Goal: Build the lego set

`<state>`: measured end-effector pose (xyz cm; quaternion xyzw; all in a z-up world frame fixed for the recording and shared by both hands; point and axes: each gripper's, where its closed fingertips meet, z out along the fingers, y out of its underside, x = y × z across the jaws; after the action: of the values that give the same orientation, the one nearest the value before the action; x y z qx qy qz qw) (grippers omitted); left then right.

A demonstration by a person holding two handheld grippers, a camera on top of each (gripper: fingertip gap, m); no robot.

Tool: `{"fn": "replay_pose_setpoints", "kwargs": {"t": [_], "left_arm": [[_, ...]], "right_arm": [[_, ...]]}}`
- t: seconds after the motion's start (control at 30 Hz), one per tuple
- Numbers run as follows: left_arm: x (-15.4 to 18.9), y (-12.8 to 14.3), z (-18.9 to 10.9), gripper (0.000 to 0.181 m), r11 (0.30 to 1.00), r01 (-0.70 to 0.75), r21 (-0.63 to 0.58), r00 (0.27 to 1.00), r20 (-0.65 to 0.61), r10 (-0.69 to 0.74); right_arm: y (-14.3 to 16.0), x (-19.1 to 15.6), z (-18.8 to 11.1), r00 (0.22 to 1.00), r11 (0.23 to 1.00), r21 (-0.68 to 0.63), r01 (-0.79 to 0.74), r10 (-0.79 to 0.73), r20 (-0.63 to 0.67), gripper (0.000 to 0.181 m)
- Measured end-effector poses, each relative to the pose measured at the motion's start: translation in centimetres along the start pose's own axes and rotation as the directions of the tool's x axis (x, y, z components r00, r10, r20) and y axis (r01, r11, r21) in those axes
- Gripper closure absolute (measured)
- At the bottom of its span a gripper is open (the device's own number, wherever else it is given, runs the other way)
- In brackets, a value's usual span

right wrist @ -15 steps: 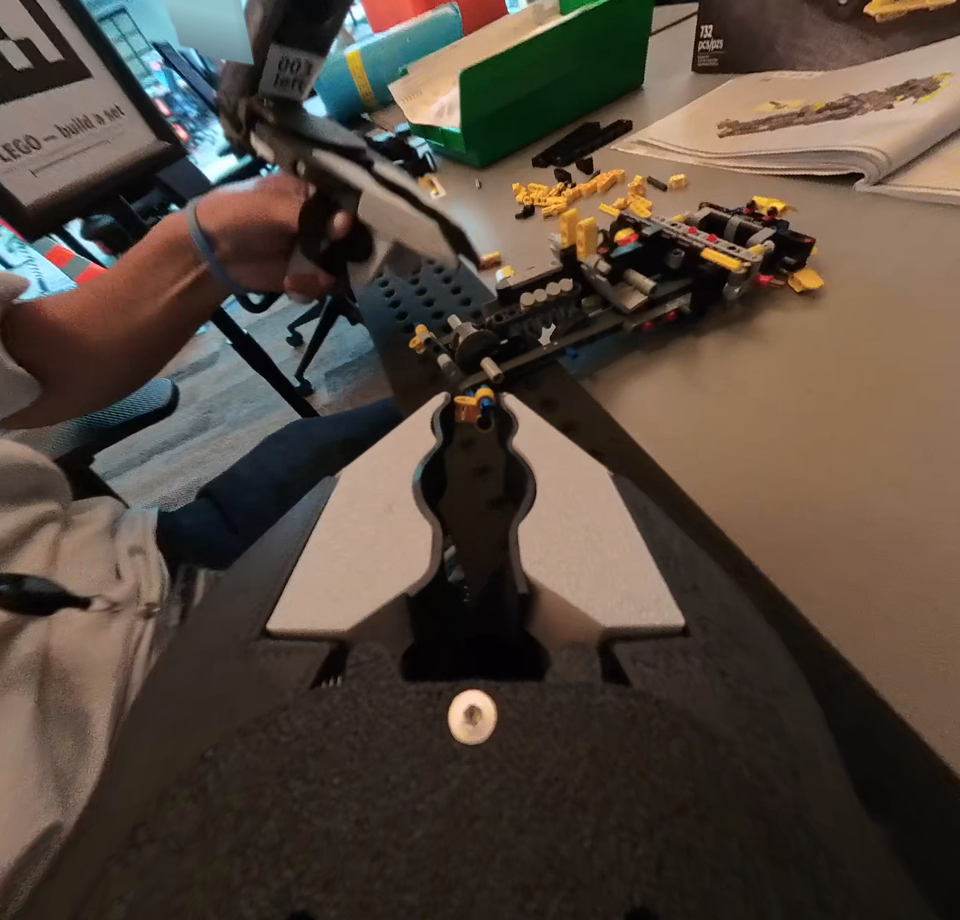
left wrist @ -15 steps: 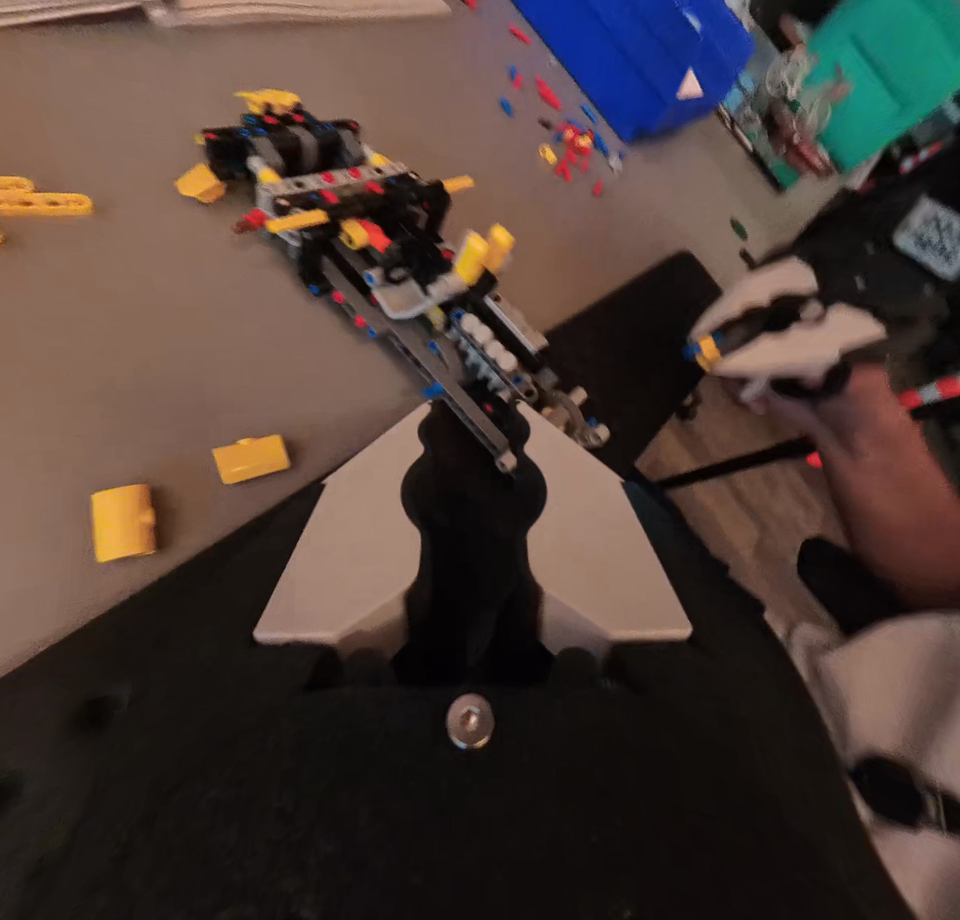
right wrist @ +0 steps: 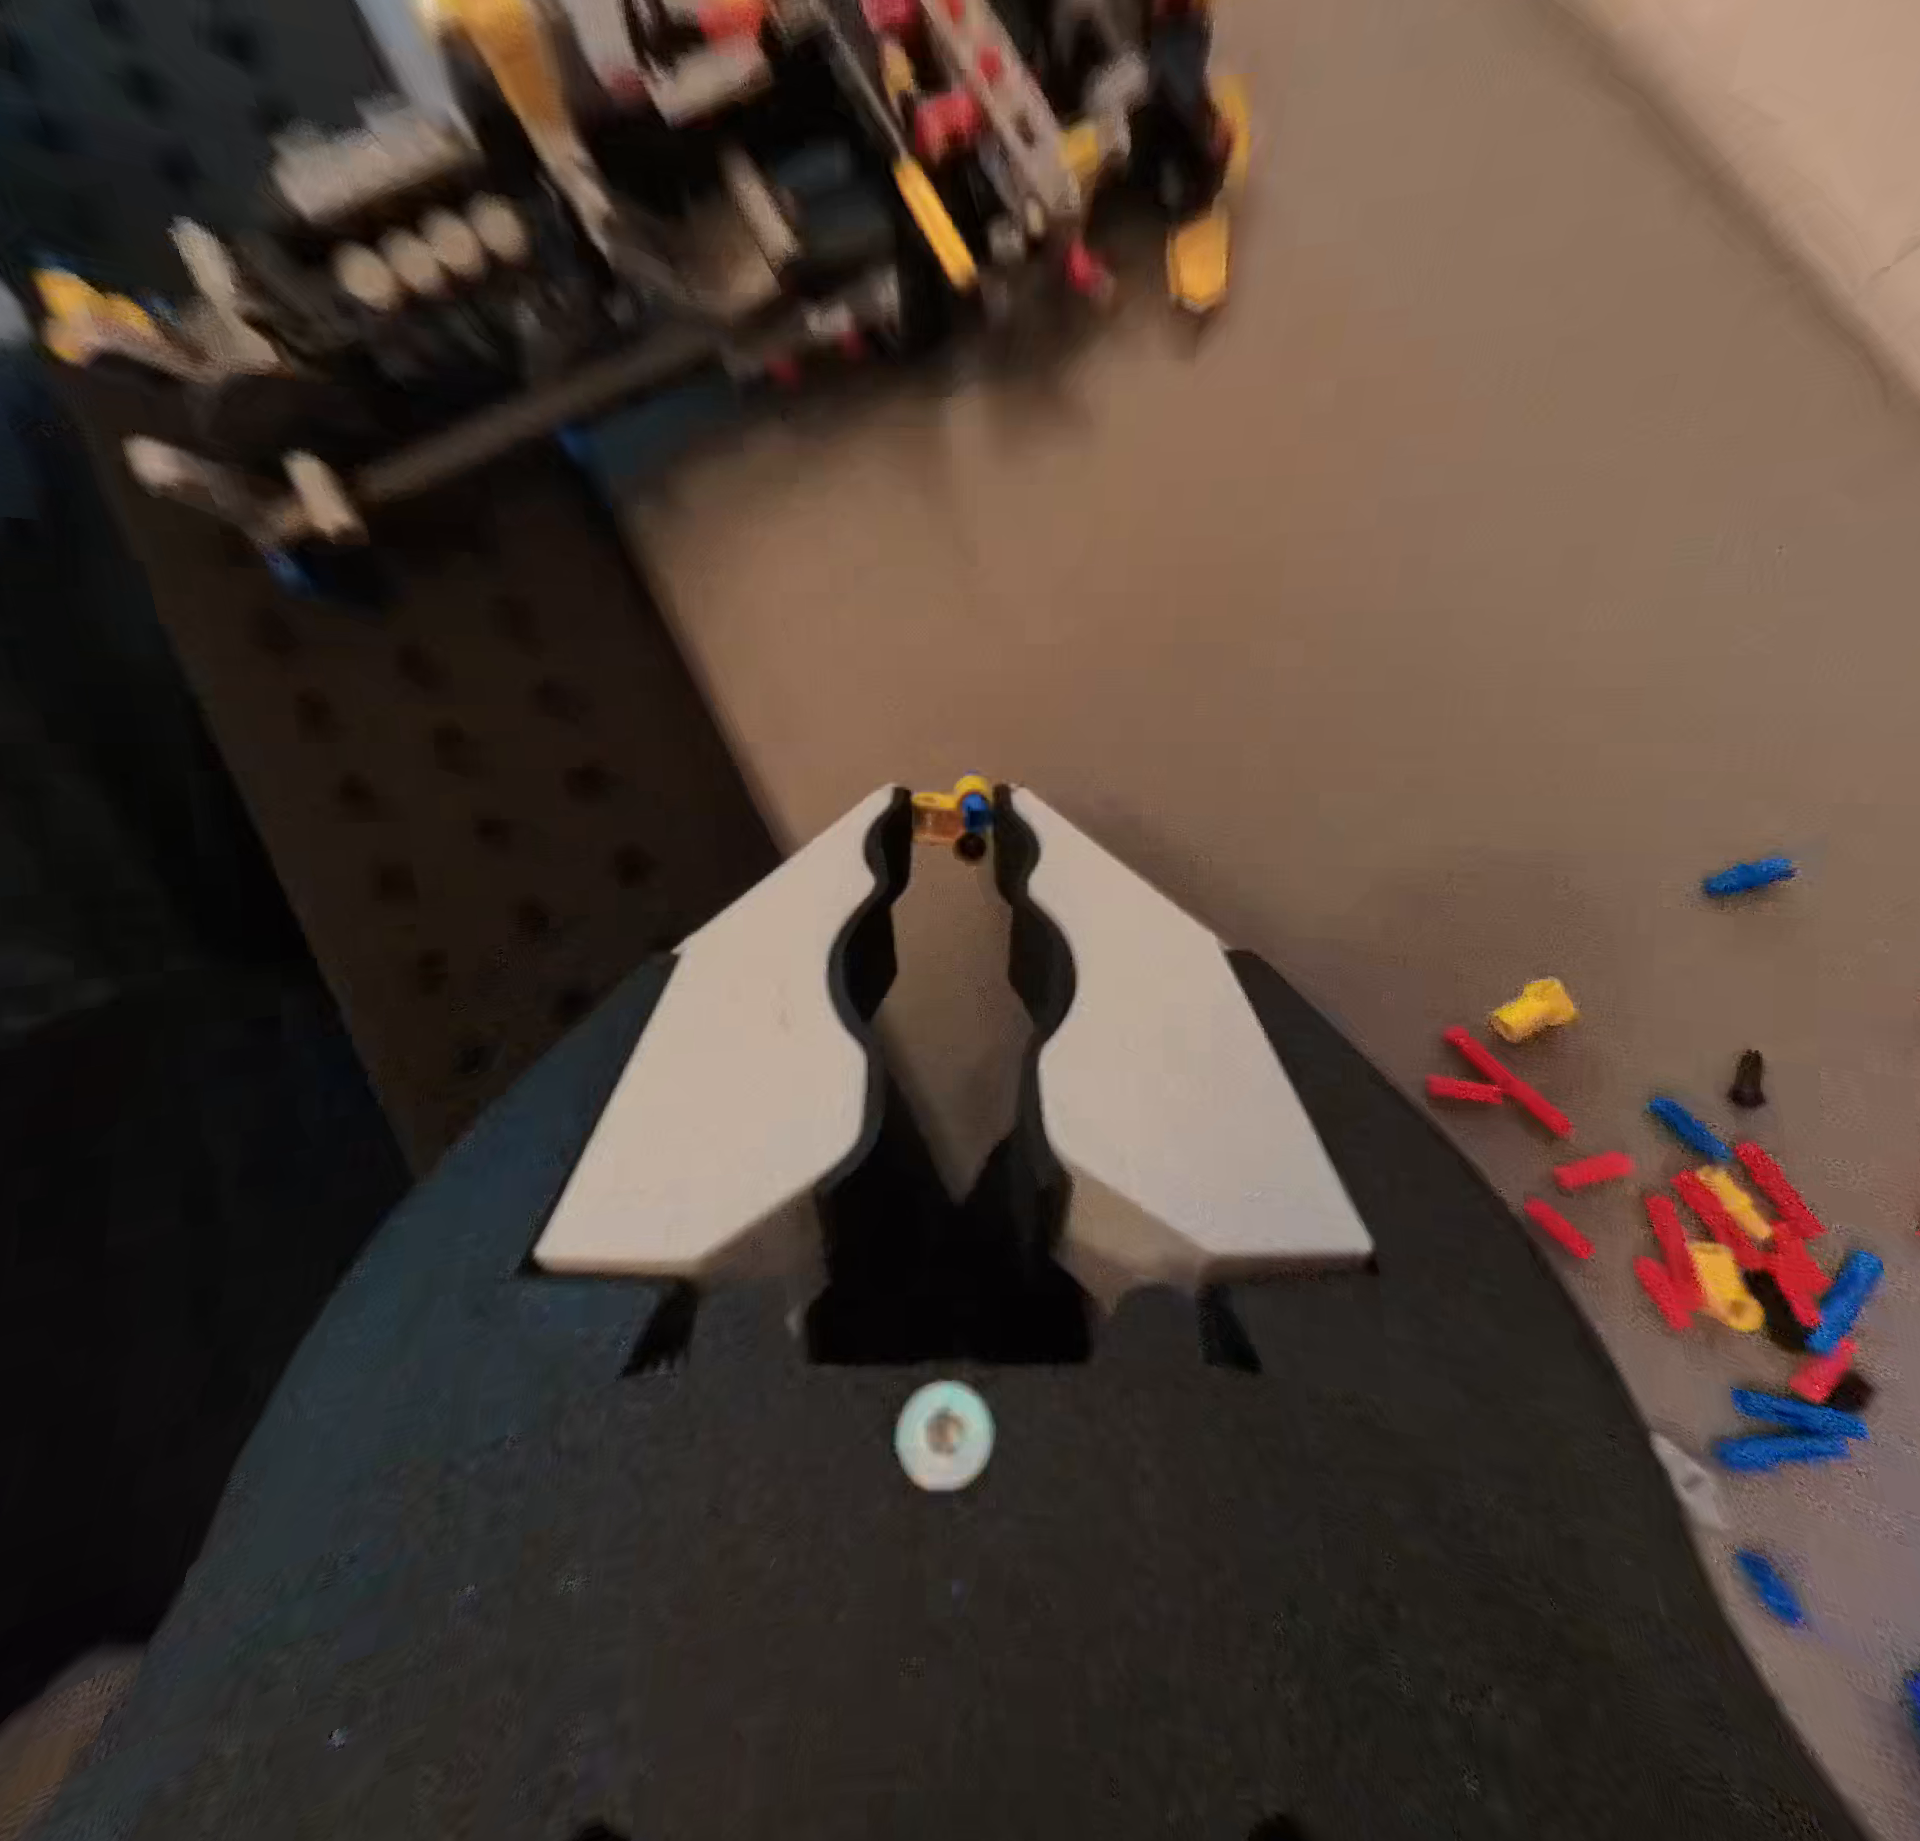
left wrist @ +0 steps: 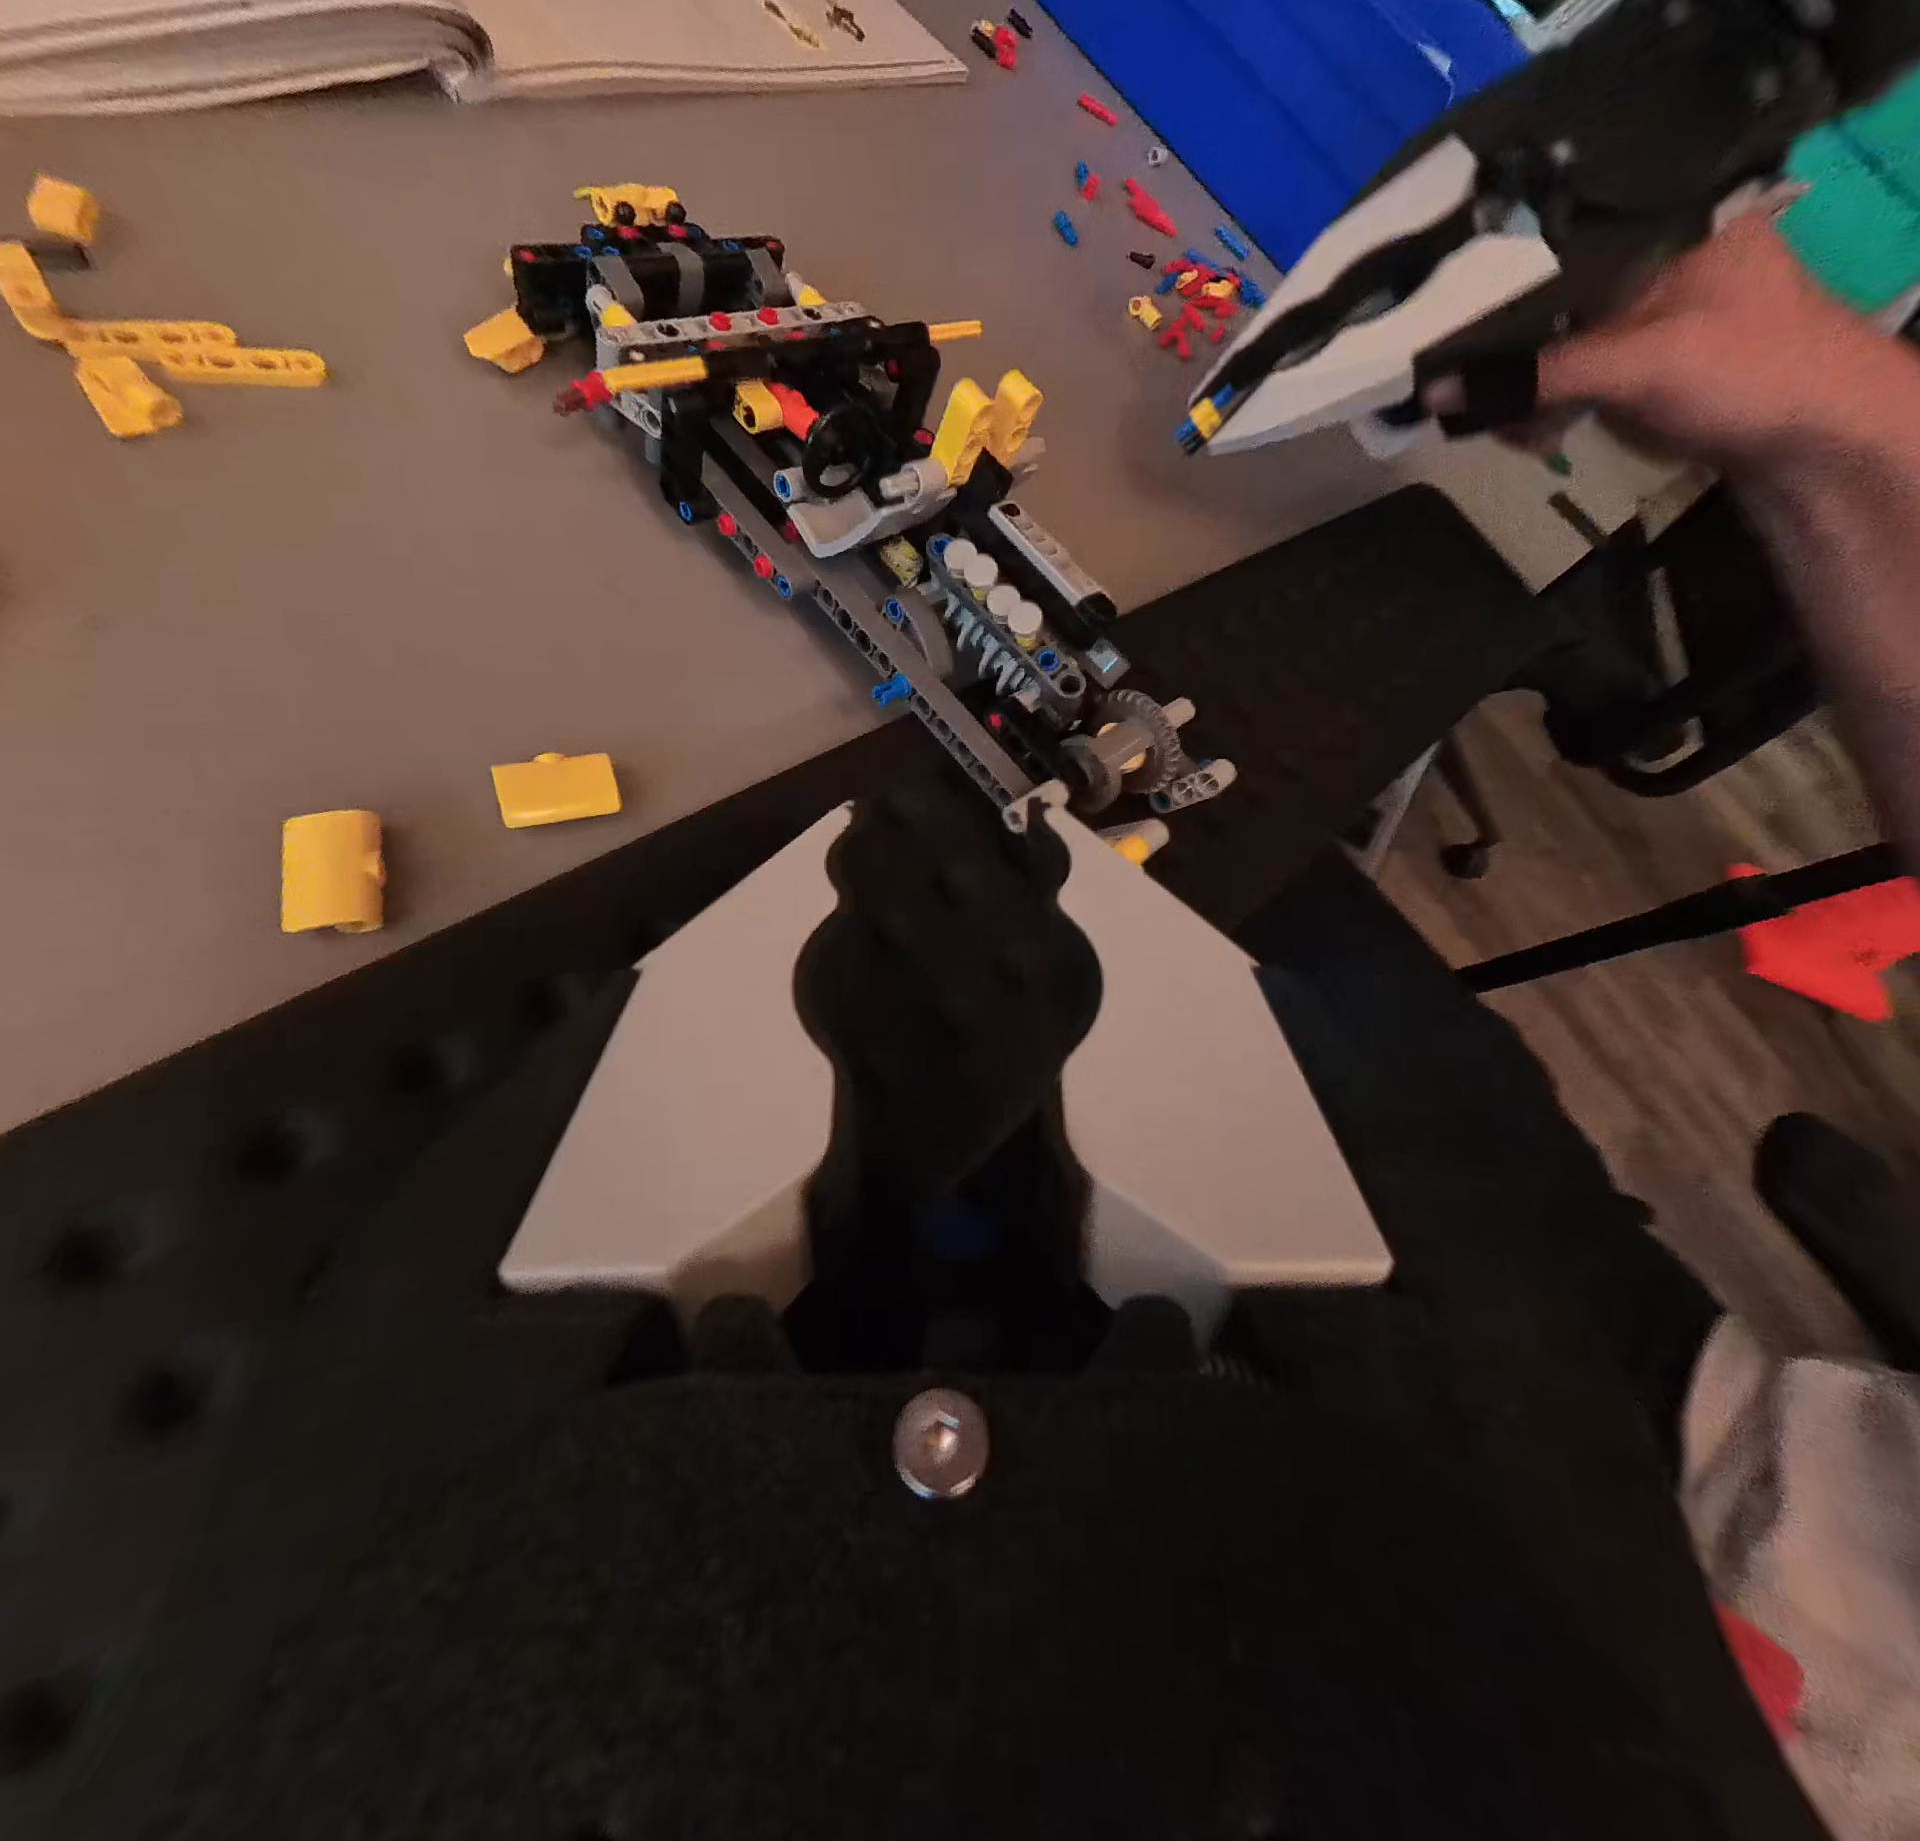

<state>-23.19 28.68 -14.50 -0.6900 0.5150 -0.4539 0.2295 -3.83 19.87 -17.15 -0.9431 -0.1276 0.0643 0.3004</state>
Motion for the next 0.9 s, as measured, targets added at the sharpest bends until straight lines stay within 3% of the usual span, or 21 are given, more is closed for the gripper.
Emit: {"fn": "replay_pose_setpoints", "kwargs": {"t": [0.1, 0.2, 0.3, 0.43, 0.5, 0.57, 0.7, 0.83, 0.9], "left_arm": [[-0.1, 0.3, 0.8, 0.149, 0.998, -0.064, 0.021, 0.998, 0.019, 0.064], [1.6, 0.9, 1.8, 0.149, 0.995, -0.094, 0.045, 0.995, -0.037, 0.096], [3.3, 1.7, 2.4, 0.149, 0.983, -0.168, 0.077, 0.985, -0.037, 0.171], [3.9, 2.6, 2.4, 0.148, 0.934, -0.348, 0.086, 0.938, 0.041, 0.346], [3.1, 2.5, 2.4, 0.146, 0.904, -0.422, 0.068, 0.904, 0.109, 0.413], [2.9, 2.5, 2.6, 0.146, 0.912, -0.408, 0.049, 0.910, 0.109, 0.401], [3.6, 2.5, 3.1, 0.147, 0.911, -0.410, 0.043, 0.911, 0.078, 0.406], [3.0, 2.5, 3.3, 0.156, 0.887, -0.461, 0.014, 0.881, 0.122, 0.457], [2.9, 2.3, 3.5, 0.160, 0.890, -0.456, 0.008, 0.884, 0.122, 0.452]], "right_arm": [[1.0, 1.8, 0.6, 0.996, 0.985, -0.160, 0.070, -0.061, 0.058, 0.166], [2.2, 2.9, 1.6, 0.988, 0.962, -0.240, 0.129, -0.103, 0.118, 0.165], [2.2, 3.4, 2.5, 0.978, 0.967, -0.183, 0.177, -0.152, 0.144, 0.163], [0.7, 3.1, 1.7, 0.966, 0.977, -0.056, 0.207, -0.196, 0.166, 0.144], [-2.3, 3.3, 0.8, 0.959, 0.969, 0.064, 0.237, -0.244, 0.142, 0.144], [-5.9, 2.0, 0.8, 0.942, 0.947, 0.193, 0.257, -0.290, 0.168, 0.146], [-8.8, 0.4, 4.9, 0.909, 0.910, 0.217, 0.354, -0.390, 0.151, 0.137], [-9.4, -0.7, 7.4, 0.907, 0.911, 0.243, 0.332, -0.379, 0.183, 0.156], [-10.0, -0.4, 7.9, 0.919, 0.905, 0.272, 0.327, -0.371, 0.130, 0.173]]}}
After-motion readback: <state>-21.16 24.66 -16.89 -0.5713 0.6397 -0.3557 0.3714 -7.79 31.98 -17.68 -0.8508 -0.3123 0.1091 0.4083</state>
